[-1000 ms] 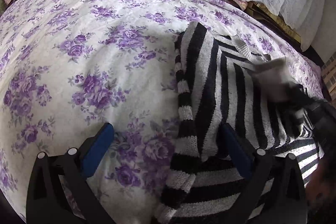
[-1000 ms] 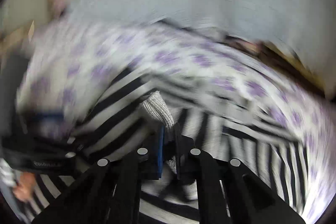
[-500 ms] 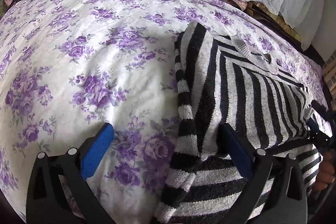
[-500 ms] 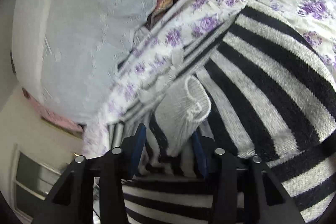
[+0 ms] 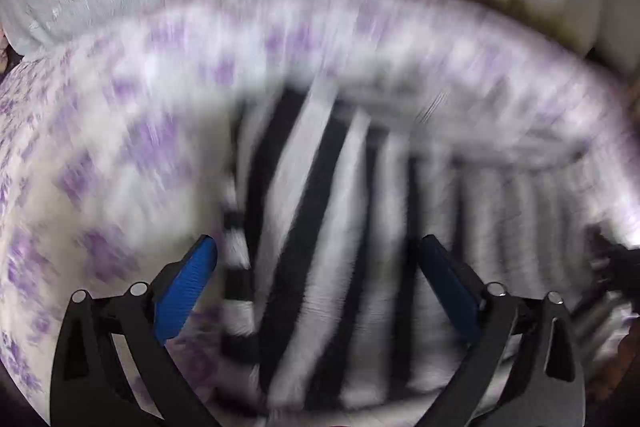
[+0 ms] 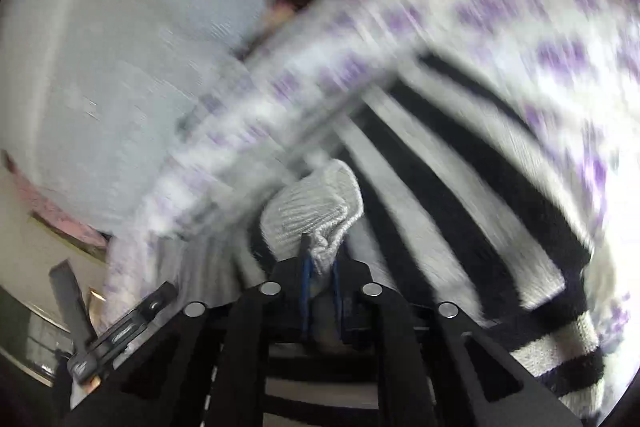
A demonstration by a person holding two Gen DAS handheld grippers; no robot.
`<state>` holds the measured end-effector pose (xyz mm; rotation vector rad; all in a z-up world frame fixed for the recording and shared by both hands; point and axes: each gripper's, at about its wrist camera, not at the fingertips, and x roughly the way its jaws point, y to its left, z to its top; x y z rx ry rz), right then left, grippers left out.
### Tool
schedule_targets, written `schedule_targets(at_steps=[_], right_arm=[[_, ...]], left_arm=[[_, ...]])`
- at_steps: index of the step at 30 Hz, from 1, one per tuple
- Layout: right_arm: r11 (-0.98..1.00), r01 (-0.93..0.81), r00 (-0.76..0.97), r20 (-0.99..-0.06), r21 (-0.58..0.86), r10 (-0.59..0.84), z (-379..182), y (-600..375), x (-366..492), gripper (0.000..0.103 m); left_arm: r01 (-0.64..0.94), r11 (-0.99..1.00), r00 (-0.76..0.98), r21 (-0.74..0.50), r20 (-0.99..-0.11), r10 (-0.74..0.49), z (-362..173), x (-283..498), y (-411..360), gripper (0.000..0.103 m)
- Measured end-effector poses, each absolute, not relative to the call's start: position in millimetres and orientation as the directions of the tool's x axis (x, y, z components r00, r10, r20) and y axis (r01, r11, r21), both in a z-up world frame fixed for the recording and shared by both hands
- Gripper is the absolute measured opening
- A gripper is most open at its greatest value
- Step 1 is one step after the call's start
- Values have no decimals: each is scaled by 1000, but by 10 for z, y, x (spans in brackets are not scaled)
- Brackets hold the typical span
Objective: Fold small clothes
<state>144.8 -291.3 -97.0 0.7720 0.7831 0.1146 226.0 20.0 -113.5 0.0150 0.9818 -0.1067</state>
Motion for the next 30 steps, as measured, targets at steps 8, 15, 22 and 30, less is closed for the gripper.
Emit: schedule_targets(at_steps=[8, 15, 22, 30], right_arm=[[832, 158, 815, -546, 532, 195, -398, -2786, 1359, 16], [804, 88, 672, -631, 588, 388, -837, -2441, 1860, 13], [757, 224, 781, -578, 613, 237, -666, -3019, 1566, 7], [799, -94, 598, -607, 594, 523, -746, -2011, 1640, 28]], left_arm=[[41, 975, 601, -219, -774, -199, -761, 2127, 508, 98], [182, 981, 617, 65, -784, -62, -990, 2210, -210, 99], [-39, 997, 619, -71, -785, -32, -875, 2276, 582, 99], [179, 979, 582, -96, -792, -184, -877, 1929, 231, 99]])
